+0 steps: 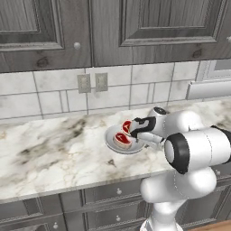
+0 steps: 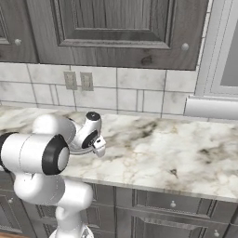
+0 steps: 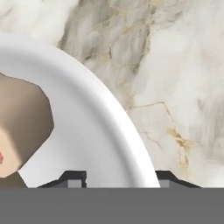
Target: Place the bowl with the lemon and squash on the second highest shelf of the fridge. Place the bowl with the steaks on the top shelf of the fridge.
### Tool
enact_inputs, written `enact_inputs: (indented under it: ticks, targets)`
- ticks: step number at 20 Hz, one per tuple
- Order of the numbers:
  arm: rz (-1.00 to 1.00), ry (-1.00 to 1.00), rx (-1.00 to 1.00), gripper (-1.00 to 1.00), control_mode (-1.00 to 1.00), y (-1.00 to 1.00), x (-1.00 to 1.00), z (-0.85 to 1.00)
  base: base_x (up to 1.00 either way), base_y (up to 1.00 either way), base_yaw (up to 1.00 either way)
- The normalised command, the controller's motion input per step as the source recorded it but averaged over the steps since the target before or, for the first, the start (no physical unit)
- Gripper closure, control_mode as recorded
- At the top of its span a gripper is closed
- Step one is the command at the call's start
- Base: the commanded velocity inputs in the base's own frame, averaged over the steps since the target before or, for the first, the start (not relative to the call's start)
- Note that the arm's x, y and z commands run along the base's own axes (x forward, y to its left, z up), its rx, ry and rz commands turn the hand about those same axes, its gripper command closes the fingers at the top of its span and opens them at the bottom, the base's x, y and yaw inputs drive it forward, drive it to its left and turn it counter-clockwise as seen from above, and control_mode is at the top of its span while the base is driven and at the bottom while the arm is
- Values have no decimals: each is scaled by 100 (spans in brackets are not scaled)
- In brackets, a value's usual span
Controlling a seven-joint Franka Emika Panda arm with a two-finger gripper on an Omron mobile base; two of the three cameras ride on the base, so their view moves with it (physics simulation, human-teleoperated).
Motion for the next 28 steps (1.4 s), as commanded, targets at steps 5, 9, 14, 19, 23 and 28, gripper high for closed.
enact_inputs:
  ticks: [5, 9, 14, 19, 23, 28]
  targets:
    - [0, 0, 0, 100, -100, 0, -2, 6, 0, 0, 0]
    - [0, 0, 0, 100, -100, 0, -32, 31, 0, 0, 0]
    - [-2, -2, 2, 100, -100, 0, -58, 49, 0, 0, 0]
    - [-10, -4, 4, 100, -100, 0, -66, 66, 0, 0, 0]
    - [-16, -13, 3, 100, -100, 0, -83, 83, 0, 0, 0]
    - [-22, -21, 2, 100, -100, 0, -90, 84, 0, 0, 0]
